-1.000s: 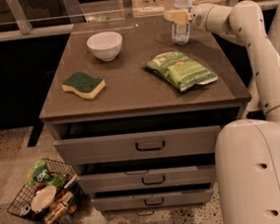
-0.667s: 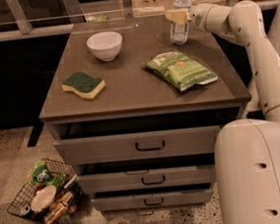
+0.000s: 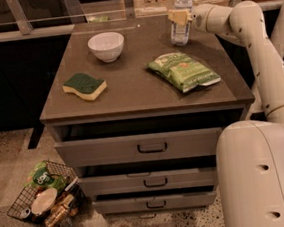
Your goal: Place blue plastic bottle into white bowl
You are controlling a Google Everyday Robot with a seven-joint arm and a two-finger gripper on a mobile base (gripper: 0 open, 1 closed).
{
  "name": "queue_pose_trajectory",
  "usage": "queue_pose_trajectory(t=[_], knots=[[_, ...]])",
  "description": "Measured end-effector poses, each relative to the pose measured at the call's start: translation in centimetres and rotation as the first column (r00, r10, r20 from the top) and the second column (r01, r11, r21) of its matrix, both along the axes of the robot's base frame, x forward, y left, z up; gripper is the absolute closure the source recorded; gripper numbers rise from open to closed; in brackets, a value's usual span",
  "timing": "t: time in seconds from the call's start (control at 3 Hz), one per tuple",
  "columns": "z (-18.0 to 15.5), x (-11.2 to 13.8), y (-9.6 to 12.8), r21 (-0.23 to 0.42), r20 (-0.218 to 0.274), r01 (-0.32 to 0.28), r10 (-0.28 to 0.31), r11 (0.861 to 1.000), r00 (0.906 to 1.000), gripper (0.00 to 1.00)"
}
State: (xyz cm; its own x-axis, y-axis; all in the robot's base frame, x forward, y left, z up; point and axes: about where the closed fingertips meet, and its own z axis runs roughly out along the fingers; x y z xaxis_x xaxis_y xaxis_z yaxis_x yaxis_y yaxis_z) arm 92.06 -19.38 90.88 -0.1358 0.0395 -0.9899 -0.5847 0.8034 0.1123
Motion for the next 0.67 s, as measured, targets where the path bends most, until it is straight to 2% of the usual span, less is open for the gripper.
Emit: queue_pose_trajectory(t=[0.67], knots=[[0.78, -0.33, 0.88, -0.033, -0.013, -0.014, 0.014, 0.999, 0.9998, 1.0]])
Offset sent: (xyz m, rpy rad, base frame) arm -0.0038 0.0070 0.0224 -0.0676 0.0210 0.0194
